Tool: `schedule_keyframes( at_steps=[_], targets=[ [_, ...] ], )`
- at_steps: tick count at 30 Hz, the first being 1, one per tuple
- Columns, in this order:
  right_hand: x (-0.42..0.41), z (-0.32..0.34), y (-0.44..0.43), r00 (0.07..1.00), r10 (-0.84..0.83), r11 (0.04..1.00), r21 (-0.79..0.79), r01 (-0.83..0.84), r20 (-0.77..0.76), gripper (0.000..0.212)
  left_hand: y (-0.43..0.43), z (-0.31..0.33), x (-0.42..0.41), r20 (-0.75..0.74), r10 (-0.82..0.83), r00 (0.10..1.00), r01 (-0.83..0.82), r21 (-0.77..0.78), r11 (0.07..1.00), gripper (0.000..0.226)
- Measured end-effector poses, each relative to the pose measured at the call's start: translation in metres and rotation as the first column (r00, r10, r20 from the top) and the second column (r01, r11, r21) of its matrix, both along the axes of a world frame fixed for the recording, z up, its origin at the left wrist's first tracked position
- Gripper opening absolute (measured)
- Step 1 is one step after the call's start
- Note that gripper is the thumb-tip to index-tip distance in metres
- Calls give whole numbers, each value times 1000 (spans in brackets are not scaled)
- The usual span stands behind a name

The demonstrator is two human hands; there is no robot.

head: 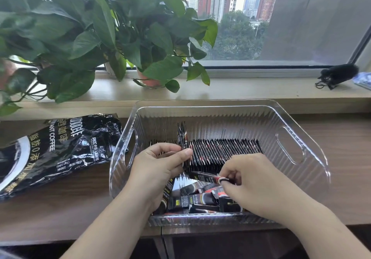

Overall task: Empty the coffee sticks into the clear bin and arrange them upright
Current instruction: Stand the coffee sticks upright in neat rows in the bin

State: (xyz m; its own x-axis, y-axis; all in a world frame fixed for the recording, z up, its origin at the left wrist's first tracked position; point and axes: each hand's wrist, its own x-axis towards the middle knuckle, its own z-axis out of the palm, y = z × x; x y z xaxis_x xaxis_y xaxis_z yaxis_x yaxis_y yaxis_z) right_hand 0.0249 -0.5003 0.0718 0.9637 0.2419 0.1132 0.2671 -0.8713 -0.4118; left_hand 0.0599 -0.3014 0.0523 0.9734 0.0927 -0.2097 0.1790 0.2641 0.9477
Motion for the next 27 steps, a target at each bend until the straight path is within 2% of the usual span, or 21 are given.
schedule_keyframes(
  at_steps=[2, 4, 7, 10, 13, 17, 23, 27],
  targets=[
    [-1, 1, -3, 988, -77, 990, 130, 59, 135, 15, 0, 1, 0, -3, -14, 1000, 14, -26, 1000, 27],
    [0, 4, -3, 937, -192, 961, 249, 118, 293, 18, -1, 1, 0, -1, -21, 1000, 21, -29, 999, 28],
    [5, 7, 7, 852, -279, 936, 325, 138, 443, 21, 0, 1, 1, 4, -16, 1000, 16, -31, 999, 28],
    [14, 0, 19, 833, -233, 935, 350, 51, 502, 13, 0, 1, 1, 6, -28, 1000, 28, -40, 999, 31],
    [19, -14, 34, 835, -73, 963, 256, -83, 545, 14, 0, 2, 0, 21, -49, 999, 50, -59, 997, 33],
    [21, -27, 35, 879, 42, 956, 236, -174, 475, 25, 1, 4, -2, 29, -79, 996, 81, -78, 994, 32],
    [18, -30, 28, 953, 18, 891, 427, -152, 304, 40, -1, 6, -2, 12, -133, 991, 133, -49, 990, 32],
    [18, -29, 29, 970, 3, 879, 462, -119, 244, 26, -3, 8, -5, -22, -143, 989, 143, 2, 990, 32]
  ],
)
